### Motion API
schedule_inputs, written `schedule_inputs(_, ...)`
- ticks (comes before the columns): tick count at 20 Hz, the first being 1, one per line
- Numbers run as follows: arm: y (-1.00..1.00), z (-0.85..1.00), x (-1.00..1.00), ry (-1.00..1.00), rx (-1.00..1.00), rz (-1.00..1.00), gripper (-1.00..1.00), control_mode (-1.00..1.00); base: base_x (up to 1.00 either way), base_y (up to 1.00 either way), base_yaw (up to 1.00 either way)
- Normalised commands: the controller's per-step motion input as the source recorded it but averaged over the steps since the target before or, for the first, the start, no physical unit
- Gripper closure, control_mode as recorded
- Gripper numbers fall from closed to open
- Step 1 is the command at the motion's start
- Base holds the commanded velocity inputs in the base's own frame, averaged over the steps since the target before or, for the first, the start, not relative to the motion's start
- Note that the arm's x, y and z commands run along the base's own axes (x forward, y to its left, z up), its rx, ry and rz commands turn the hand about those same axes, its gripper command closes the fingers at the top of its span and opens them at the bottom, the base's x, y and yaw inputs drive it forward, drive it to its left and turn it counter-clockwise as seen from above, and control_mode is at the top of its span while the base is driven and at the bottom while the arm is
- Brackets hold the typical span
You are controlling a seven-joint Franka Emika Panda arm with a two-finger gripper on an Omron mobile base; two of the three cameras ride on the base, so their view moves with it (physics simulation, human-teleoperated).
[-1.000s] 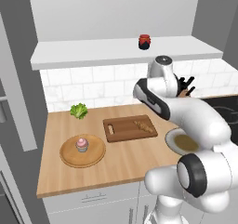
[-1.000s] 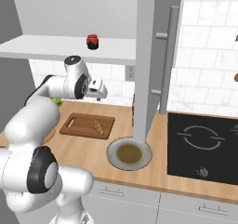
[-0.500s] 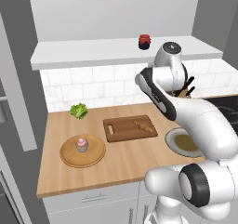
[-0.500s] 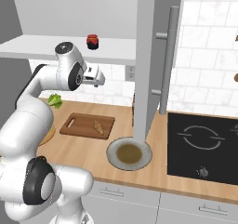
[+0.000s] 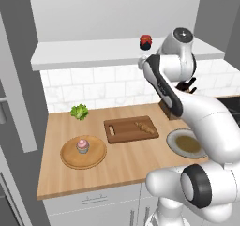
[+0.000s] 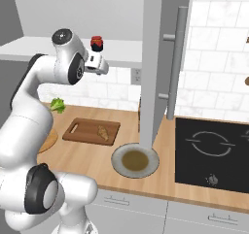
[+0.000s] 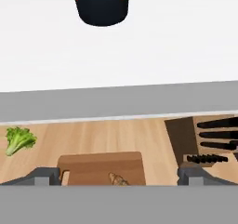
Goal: From the different types of pastries on the counter, select a croissant and place it on the cutting board. Then retrieve a jar of jam from the cabinet and place it alongside the croissant on the cutting board.
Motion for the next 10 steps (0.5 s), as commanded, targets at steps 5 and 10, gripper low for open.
schedule_inputs(5, 0.04, 0.68, 0.0, -0.15, 0.0, 0.0, -1.0, -1.0, 0.0, 0.0, 0.0)
schedule_inputs(10, 0.0, 0.65, 0.0, -0.06, 0.0, 0.0, -1.0, -1.0, 0.0, 0.0, 0.0)
